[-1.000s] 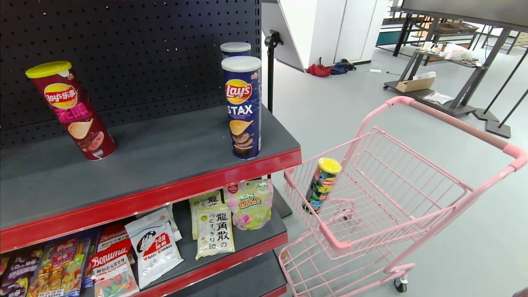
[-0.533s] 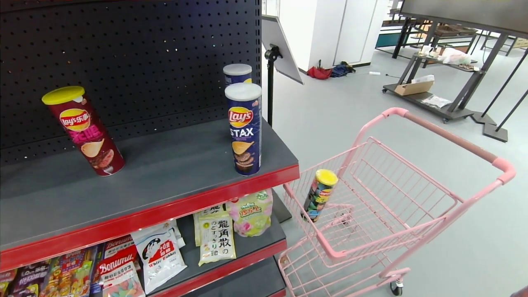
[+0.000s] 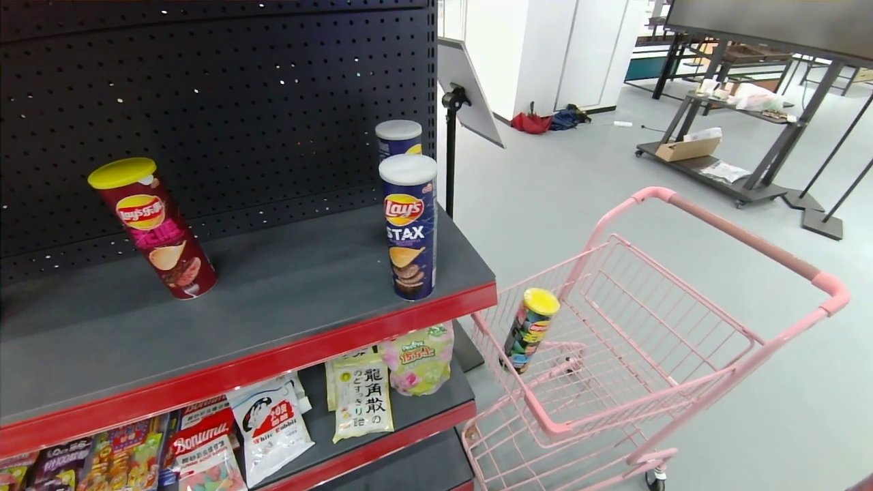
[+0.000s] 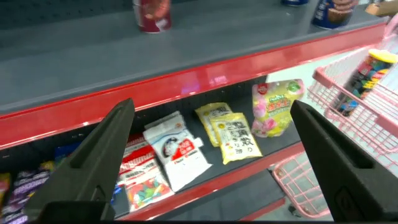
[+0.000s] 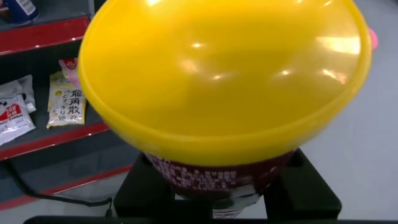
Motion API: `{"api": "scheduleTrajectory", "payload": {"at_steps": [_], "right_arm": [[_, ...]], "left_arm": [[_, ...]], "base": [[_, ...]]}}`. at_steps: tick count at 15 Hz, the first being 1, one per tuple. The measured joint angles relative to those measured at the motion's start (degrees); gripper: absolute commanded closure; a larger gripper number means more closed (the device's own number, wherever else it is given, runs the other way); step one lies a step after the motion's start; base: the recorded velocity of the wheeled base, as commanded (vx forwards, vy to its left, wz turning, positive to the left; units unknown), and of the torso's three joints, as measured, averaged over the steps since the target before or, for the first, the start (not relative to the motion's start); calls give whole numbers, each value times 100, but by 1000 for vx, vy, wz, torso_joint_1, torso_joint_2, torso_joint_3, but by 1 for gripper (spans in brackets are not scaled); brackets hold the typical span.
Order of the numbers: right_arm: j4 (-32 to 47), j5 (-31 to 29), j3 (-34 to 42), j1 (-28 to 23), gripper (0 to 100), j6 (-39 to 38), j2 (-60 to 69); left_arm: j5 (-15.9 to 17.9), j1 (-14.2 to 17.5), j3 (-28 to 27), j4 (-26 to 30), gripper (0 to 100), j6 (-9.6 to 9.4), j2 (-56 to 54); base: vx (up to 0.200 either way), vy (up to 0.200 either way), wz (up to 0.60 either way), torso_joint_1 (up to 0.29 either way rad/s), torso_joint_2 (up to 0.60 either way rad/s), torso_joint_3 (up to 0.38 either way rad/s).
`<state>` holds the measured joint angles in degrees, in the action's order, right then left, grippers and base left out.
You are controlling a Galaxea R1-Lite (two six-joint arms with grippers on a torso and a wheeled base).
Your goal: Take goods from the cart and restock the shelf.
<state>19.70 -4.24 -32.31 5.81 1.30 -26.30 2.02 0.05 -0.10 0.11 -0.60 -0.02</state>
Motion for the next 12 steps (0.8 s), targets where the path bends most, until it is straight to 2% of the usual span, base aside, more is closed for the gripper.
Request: {"api": "scheduleTrajectory", "payload": {"at_steps": [4,9,12], "right_arm": [[-2,20,44,5,100,2,4],[-16,22,161,5,100,33,127],[-29,44,389,11,100,33,456]], "left_arm": [[0,0,0,0,0,-2,0],[0,5,0,-1,0,-6,0],[33,2,0,-1,0,-85,0]], "base": [[0,0,600,12,4,0],[0,0,0,0,0,0],[0,200,0,-2,-2,4]]}}
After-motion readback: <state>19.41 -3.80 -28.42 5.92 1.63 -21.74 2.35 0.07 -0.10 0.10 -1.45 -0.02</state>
